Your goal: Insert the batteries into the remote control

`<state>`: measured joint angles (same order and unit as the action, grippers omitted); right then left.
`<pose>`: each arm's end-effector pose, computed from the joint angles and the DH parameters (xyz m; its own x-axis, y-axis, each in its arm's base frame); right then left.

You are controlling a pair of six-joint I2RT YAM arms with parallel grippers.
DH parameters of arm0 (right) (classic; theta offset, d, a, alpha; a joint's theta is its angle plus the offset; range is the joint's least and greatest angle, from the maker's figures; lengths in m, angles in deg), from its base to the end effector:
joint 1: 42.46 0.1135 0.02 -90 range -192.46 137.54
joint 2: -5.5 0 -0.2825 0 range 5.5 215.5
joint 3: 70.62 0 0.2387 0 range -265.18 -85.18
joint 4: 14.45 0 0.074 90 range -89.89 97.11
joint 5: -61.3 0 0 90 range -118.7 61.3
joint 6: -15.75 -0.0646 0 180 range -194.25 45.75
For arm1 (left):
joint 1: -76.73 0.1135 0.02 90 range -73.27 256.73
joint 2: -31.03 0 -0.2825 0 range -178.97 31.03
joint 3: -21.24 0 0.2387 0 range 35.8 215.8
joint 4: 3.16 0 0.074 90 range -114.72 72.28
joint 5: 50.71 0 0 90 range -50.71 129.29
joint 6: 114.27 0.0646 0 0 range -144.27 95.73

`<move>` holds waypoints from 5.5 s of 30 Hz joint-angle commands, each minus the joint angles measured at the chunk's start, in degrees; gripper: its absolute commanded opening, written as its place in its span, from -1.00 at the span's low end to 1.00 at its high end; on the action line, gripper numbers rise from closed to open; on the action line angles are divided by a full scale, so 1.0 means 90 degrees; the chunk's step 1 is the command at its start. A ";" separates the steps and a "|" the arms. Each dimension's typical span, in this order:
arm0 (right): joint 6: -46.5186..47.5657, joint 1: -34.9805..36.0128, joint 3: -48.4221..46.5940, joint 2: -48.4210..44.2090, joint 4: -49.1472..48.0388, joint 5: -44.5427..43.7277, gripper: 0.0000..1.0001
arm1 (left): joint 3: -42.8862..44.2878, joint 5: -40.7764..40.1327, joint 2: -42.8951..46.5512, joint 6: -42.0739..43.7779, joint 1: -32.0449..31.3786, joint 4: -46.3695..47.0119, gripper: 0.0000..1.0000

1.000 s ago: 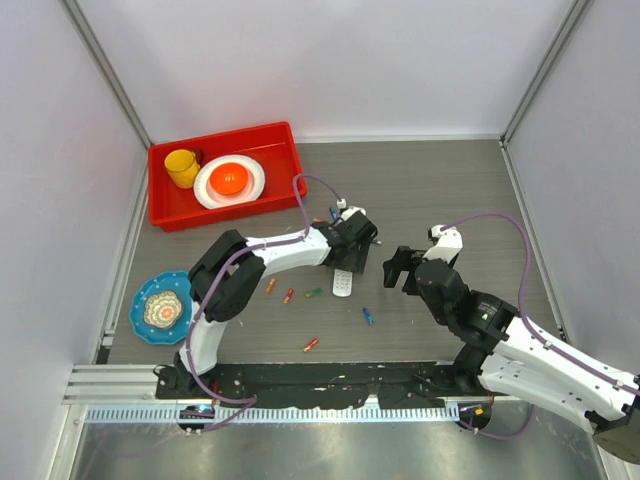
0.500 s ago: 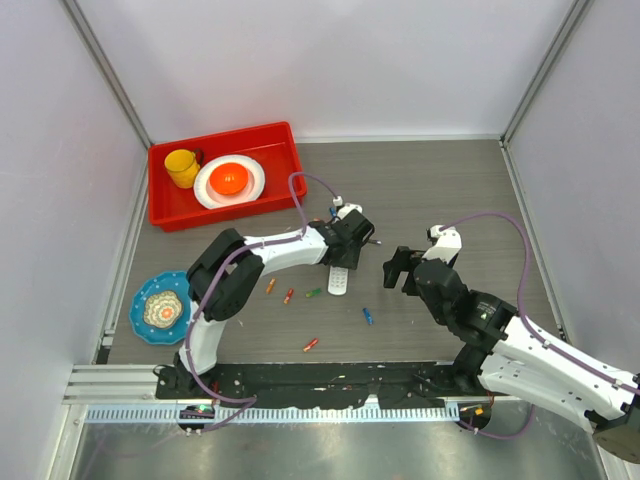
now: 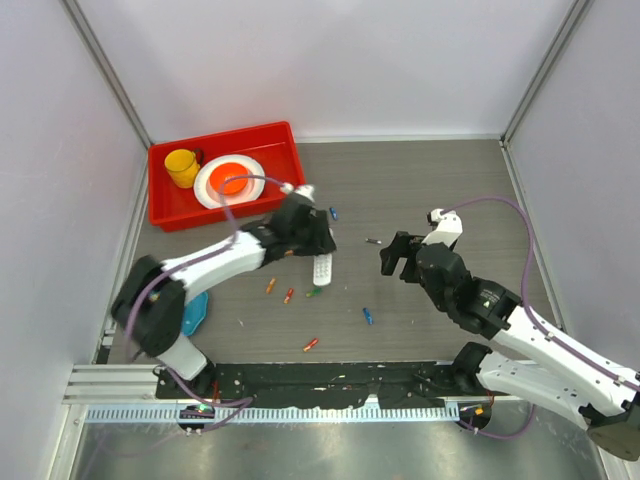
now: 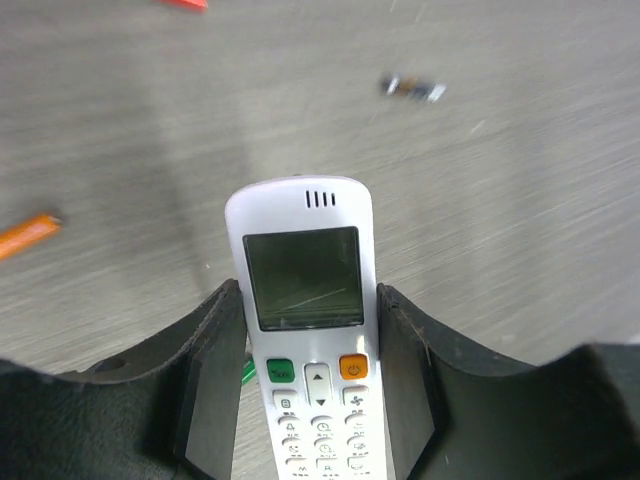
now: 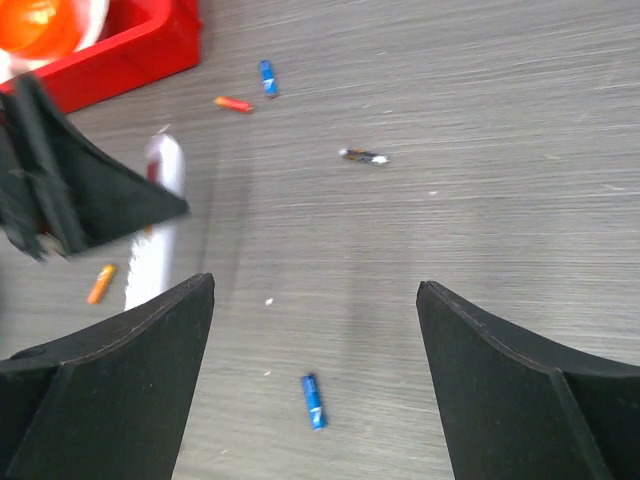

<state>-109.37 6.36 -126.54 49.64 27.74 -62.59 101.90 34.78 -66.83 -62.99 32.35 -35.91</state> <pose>0.1331 0.0975 0.2944 -0.4499 0.2110 -0.8678 -0.0603 0.9623 0.2653 0.2721 -0.2591 0.2168 -0.8404 -0.0501 -0.5397 0.1736 0.9184 -0.3555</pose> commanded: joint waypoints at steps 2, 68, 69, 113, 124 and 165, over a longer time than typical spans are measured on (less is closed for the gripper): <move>0.0162 -0.0209 0.0190 -0.0285 -0.1223 0.1664 0.74 | -0.1415 0.2228 0.2168 -0.0825 0.0975 0.2848 -1.00; -0.1997 0.0035 0.1139 0.2810 -0.8559 0.6910 0.01 | -0.5402 0.3333 0.3872 -0.3501 0.1533 1.0684 -1.00; -0.2016 0.0044 0.1139 0.2830 -0.8569 0.6939 -0.06 | -0.5392 0.3334 0.3872 -0.3501 0.1523 1.0684 -1.00; 0.2056 0.1050 -0.1146 0.1941 -0.0688 0.2037 -0.78 | -0.3253 -0.0221 0.3863 -0.1420 -0.0352 0.4961 0.54; 0.2027 0.1060 -0.1146 0.1902 -0.0698 0.2008 -0.78 | -0.3155 -0.0123 0.3315 -0.1479 -0.0547 0.5449 0.24; 0.1753 0.1050 -0.1732 0.1307 -0.0064 0.2466 0.56 | -0.3292 -0.0846 0.3217 -0.1284 -0.0509 0.5840 -1.00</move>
<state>-92.30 15.56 -137.08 64.46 25.54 -42.61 72.18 31.28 -40.32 -76.32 26.88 14.03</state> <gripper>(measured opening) 0.760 0.306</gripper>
